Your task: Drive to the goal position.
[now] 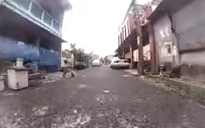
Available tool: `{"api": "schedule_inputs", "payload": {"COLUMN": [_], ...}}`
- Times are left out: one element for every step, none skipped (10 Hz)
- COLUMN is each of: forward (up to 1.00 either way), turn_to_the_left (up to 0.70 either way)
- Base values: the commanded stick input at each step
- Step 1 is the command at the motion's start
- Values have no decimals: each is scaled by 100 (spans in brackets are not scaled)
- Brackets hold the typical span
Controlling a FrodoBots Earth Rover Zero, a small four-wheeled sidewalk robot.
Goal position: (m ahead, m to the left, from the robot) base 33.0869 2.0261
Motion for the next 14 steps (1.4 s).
{"api": "schedule_inputs", "payload": {"forward": [100,100,100,100,100,100,100,100,100,100,100,100,100,100], "turn_to_the_left": [0,0,0,0,0,0,0,0,0,0,0,0,0,0]}}
